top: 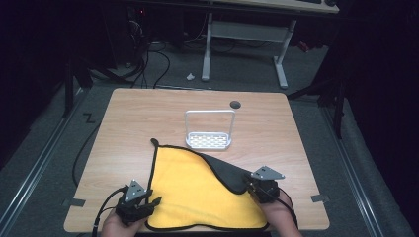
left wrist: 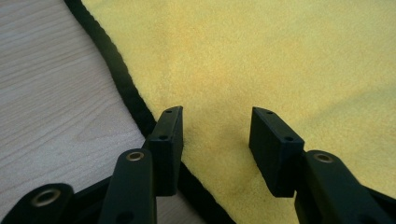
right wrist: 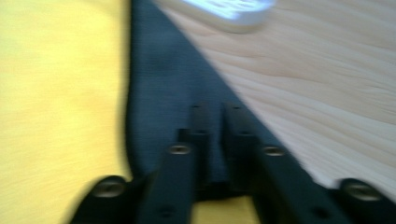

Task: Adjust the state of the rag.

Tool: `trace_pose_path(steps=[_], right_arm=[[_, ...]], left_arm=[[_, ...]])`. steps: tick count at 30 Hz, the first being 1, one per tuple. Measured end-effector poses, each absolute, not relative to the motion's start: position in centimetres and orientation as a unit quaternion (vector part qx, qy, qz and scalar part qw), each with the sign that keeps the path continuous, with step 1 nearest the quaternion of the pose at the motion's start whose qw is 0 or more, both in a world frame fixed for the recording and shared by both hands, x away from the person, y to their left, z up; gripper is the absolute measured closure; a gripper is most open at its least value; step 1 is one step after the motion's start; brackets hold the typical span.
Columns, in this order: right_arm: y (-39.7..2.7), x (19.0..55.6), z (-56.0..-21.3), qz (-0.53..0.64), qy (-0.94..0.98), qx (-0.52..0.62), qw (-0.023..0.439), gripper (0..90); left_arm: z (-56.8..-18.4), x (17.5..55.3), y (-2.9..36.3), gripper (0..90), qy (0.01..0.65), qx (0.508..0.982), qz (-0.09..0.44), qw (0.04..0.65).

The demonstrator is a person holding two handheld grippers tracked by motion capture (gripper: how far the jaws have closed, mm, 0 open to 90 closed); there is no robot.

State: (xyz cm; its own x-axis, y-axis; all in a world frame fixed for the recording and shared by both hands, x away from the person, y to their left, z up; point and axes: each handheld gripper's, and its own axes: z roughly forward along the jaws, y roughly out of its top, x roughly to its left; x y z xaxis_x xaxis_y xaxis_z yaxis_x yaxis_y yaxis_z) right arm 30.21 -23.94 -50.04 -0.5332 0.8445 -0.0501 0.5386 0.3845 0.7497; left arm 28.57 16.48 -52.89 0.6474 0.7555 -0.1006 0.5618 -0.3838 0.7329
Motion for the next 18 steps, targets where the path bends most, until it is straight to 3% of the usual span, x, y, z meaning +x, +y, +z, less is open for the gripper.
trace_pose_path(steps=[4,6,8,9,15,18], right_arm=[[-22.4,28.7,-52.0,0.325,0.829,0.407,0.202,50.7],[-22.4,28.6,-52.5,0.326,0.827,0.411,0.204,57.1],[-22.6,28.7,-52.3,0.319,0.822,0.421,0.214,74.1],[-22.7,28.8,-52.3,0.316,0.818,0.426,0.223,77.9],[-24.0,30.2,-50.7,0.332,0.789,0.450,0.257,79.8],[-25.2,32.9,-49.7,0.329,0.768,0.476,0.274,78.9]], left_arm=[[-52.9,28.6,16.6,55.0,0.400,0.821,0.123,0.388],[-52.9,28.7,16.6,55.0,0.400,0.821,0.120,0.389],[-52.9,28.7,16.7,55.1,0.401,0.820,0.117,0.391],[-52.9,28.7,16.8,55.0,0.401,0.820,0.115,0.392],[-52.9,28.8,16.8,55.0,0.406,0.817,0.109,0.394],[-52.9,28.7,16.8,55.0,0.405,0.817,0.106,0.396]])
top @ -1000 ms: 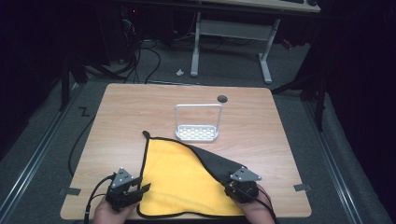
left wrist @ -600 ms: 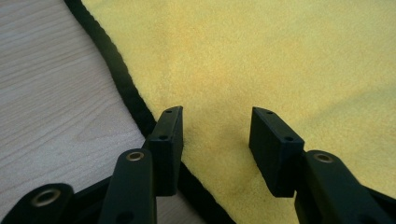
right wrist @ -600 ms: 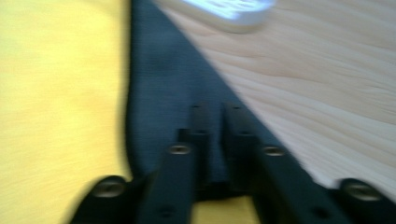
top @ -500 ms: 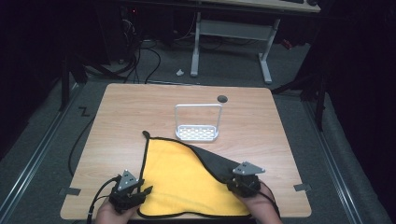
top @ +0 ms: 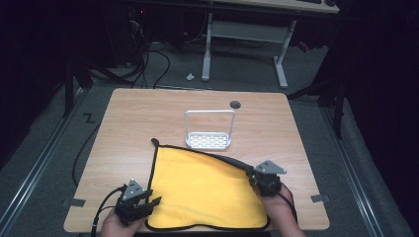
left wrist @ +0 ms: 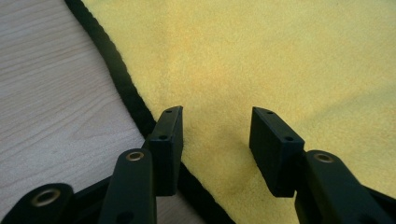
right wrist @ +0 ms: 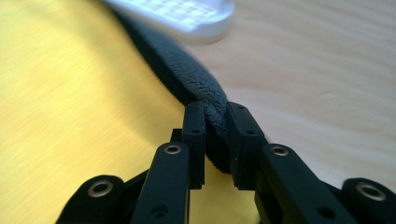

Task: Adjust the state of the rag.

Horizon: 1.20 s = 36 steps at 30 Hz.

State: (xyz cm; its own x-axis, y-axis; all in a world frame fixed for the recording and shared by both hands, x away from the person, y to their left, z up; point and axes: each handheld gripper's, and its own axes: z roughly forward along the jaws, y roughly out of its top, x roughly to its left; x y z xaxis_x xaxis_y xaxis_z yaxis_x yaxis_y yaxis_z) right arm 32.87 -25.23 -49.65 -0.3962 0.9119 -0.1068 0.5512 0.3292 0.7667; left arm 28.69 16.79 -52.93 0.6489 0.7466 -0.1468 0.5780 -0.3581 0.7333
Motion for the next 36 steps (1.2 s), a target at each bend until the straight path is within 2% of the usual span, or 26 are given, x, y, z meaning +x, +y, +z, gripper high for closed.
trace_pose_path(steps=[3,6,8,10,12,16,18,19,22,28,30,33,36], right_arm=[[-26.7,36.3,-50.0,0.305,0.754,0.513,0.274,75.2],[-27.9,38.6,-50.8,0.287,0.737,0.552,0.264,58.7],[-28.0,38.3,-50.3,0.295,0.730,0.552,0.275,56.3],[-27.9,36.9,-49.2,0.317,0.731,0.537,0.277,58.4],[-27.3,34.6,-48.9,0.323,0.749,0.512,0.269,65.6],[-26.0,29.9,-50.8,0.324,0.783,0.488,0.208,85.2],[-25.8,28.9,-52.0,0.307,0.792,0.487,0.201,89.5],[-26.0,28.6,-52.3,0.309,0.792,0.482,0.212,90.0],[-26.9,28.8,-52.2,0.290,0.789,0.489,0.232,90.0],[-30.2,29.1,-52.3,0.295,0.762,0.525,0.237,90.0],[-30.3,29.0,-52.2,0.299,0.758,0.526,0.243,81.5],[-30.0,28.7,-52.1,0.322,0.752,0.521,0.244,73.6],[-29.4,28.4,-51.7,0.336,0.750,0.513,0.249,68.9]], left_arm=[[-52.9,28.5,16.6,55.1,0.398,0.821,0.101,0.397],[-52.9,28.4,16.5,55.0,0.395,0.822,0.104,0.396],[-52.9,28.4,16.6,55.0,0.396,0.821,0.101,0.399],[-52.9,28.5,16.7,55.1,0.398,0.819,0.099,0.401],[-53.0,28.5,16.7,55.3,0.399,0.819,0.096,0.402],[-53.0,28.4,16.5,55.5,0.397,0.819,0.095,0.403],[-53.0,28.4,16.3,55.8,0.396,0.818,0.092,0.406],[-53.0,28.4,16.2,55.9,0.395,0.818,0.088,0.409],[-53.0,28.5,15.3,58.1,0.387,0.821,0.081,0.411],[-53.0,28.3,12.2,58.7,0.349,0.839,0.076,0.410],[-52.9,28.3,12.1,58.4,0.344,0.839,0.079,0.413],[-52.7,28.8,13.0,57.1,0.356,0.829,0.089,0.423],[-52.2,30.1,14.3,51.4,0.372,0.809,0.107,0.442]])
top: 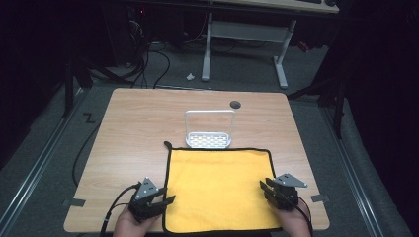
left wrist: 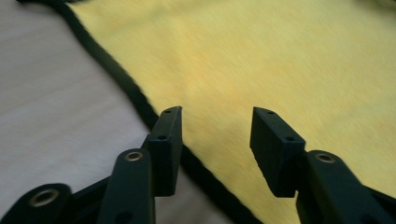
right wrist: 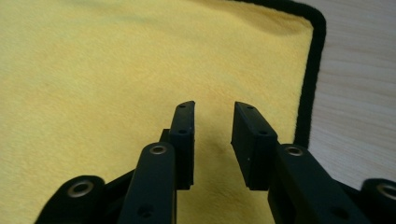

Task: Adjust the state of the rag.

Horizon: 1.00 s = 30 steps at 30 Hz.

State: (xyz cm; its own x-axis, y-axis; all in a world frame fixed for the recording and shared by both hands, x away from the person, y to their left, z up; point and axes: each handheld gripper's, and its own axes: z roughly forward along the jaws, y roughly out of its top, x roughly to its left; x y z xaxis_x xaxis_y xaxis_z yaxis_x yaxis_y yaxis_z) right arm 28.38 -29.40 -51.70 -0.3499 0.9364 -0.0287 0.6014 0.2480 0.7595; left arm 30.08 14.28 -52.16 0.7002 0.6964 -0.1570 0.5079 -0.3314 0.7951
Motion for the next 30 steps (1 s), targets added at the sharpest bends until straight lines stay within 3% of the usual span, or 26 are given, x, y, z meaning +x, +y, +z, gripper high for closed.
trace_pose_path(steps=[5,14,21,24,30], right_arm=[[-28.5,28.3,-51.6,0.338,0.757,0.497,0.255,68.6],[-28.3,27.8,-51.6,0.337,0.765,0.485,0.257,66.1],[-28.7,28.0,-52.0,0.339,0.762,0.494,0.247,64.1],[-28.6,28.0,-52.0,0.339,0.764,0.491,0.245,63.3],[-27.7,27.9,-51.9,0.344,0.773,0.474,0.242,59.2]], left_arm=[[-51.7,33.6,15.2,45.4,0.405,0.787,0.108,0.452],[-52.4,40.5,12.7,43.7,0.448,0.784,0.121,0.413],[-52.7,42.7,11.8,43.9,0.464,0.780,0.116,0.402],[-53.1,42.6,11.4,45.5,0.461,0.785,0.128,0.393],[-53.3,41.8,10.4,61.0,0.428,0.802,0.177,0.378]])
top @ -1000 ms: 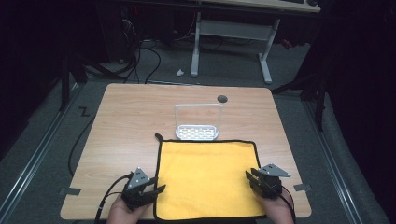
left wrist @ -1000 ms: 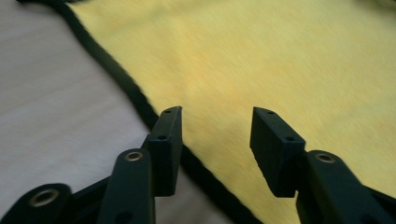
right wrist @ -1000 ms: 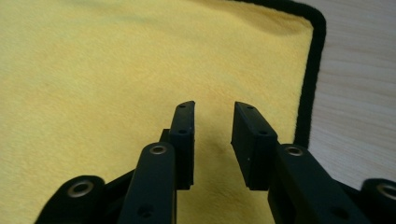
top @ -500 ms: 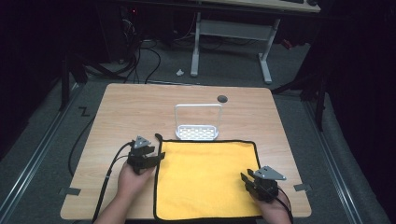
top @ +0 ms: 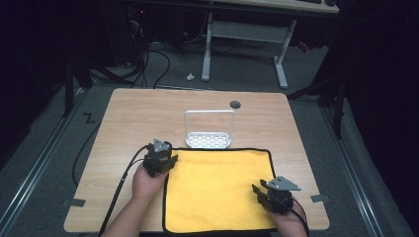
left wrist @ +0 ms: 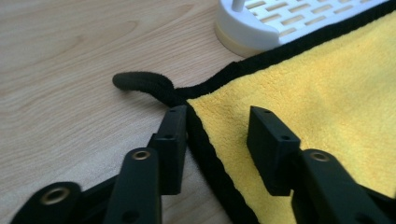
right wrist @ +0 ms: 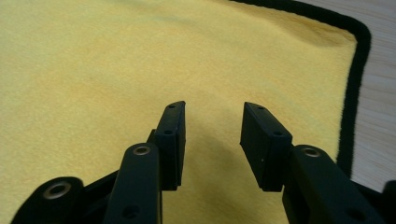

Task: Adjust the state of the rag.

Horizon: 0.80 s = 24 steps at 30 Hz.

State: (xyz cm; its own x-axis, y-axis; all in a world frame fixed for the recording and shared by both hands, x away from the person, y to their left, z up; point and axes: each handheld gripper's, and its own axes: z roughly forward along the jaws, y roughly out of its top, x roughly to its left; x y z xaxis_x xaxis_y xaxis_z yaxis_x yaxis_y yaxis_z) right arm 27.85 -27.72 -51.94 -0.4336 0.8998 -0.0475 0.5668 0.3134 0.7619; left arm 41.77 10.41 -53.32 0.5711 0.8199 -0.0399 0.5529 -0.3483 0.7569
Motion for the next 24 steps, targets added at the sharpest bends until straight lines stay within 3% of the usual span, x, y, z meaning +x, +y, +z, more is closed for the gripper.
trace_pose_path(steps=[4,6,24], right_arm=[[-26.4,27.7,-51.6,0.350,0.782,0.456,0.242,55.8],[-25.5,27.6,-51.3,0.357,0.783,0.450,0.238,54.5],[-13.5,27.1,-50.9,0.361,0.837,0.355,0.206,48.0]], left_arm=[[-53.4,41.4,10.5,76.8,0.411,0.808,0.170,0.387],[-53.4,41.4,10.5,80.4,0.410,0.808,0.171,0.388],[-53.5,42.0,11.9,82.3,0.440,0.783,0.110,0.425]])
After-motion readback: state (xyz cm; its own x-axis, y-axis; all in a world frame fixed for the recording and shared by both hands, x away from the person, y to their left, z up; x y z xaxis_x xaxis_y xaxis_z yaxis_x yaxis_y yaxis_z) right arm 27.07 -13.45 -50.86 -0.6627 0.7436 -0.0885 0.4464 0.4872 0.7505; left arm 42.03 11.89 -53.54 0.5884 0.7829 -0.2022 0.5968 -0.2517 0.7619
